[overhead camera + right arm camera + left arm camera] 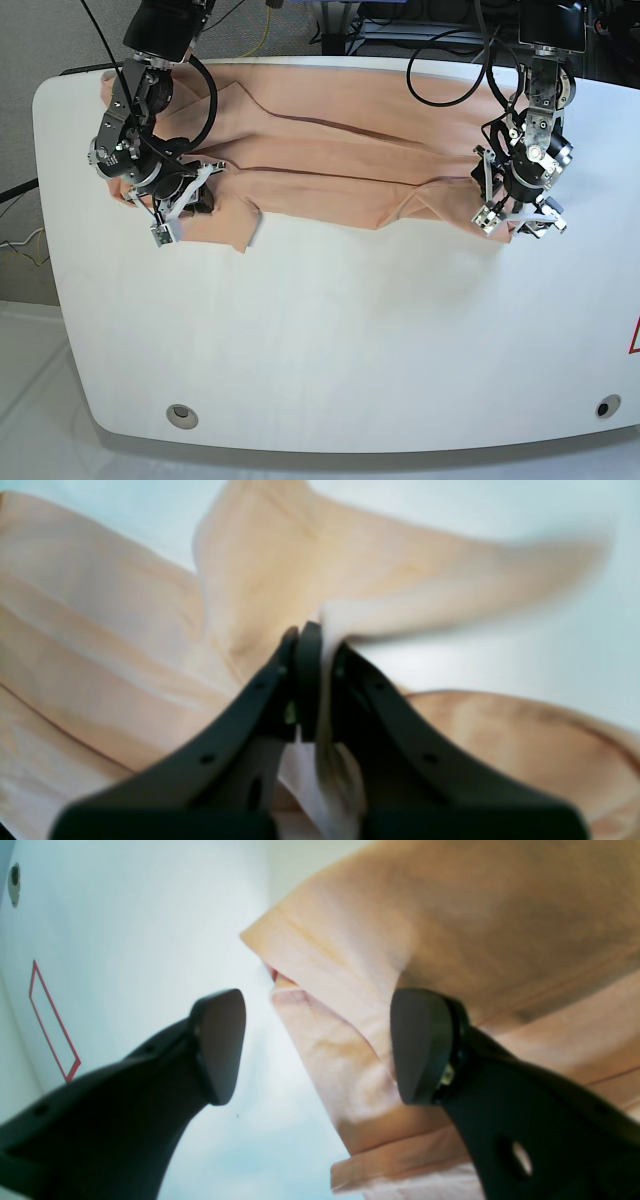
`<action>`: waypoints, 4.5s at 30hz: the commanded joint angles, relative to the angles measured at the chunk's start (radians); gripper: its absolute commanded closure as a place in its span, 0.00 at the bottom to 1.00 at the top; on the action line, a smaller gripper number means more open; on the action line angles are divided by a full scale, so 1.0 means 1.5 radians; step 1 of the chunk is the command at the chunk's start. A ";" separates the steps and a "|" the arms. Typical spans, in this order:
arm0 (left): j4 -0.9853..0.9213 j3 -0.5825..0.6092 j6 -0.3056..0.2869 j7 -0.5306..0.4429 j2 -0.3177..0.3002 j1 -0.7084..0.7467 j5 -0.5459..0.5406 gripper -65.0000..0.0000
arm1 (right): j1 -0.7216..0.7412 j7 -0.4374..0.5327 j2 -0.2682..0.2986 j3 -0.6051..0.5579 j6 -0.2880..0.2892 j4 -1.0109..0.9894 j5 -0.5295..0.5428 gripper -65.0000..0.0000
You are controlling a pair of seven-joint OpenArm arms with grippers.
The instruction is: Fold the T-shirt properly
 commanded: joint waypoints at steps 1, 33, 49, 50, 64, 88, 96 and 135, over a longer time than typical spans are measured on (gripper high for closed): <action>0.010 -0.002 0.007 -0.009 -0.008 -0.007 0.002 0.36 | -0.001 0.013 0.006 -0.001 0.003 0.040 0.015 1.00; 0.010 0.017 0.009 -0.005 -0.007 -0.087 0.007 0.36 | -0.171 -0.018 0.002 -0.095 0.004 0.231 0.017 1.00; 0.007 0.017 0.009 -0.005 -0.007 -0.085 0.007 0.36 | -0.245 -0.019 0.017 -0.093 0.003 0.263 0.067 1.00; 0.007 0.017 0.009 -0.005 -0.007 -0.084 0.007 0.36 | -0.248 -0.019 0.024 -0.092 0.002 0.263 0.073 1.00; -0.019 0.017 0.009 -0.007 -0.007 -0.083 0.007 0.36 | -0.298 -0.019 0.083 -0.022 0.002 0.263 0.110 1.00; -0.020 0.017 0.010 -0.008 -0.008 -0.083 0.007 0.36 | -0.315 -0.047 0.091 0.007 0.001 0.257 0.105 1.00; -0.020 0.016 0.010 -0.007 -0.008 -0.082 0.007 0.36 | -0.314 -0.054 0.091 0.006 -0.036 0.257 0.071 0.99; 0.118 0.048 0.007 0.065 -0.008 -0.080 0.008 0.36 | -0.245 -0.060 0.115 0.094 -0.021 0.268 0.250 0.00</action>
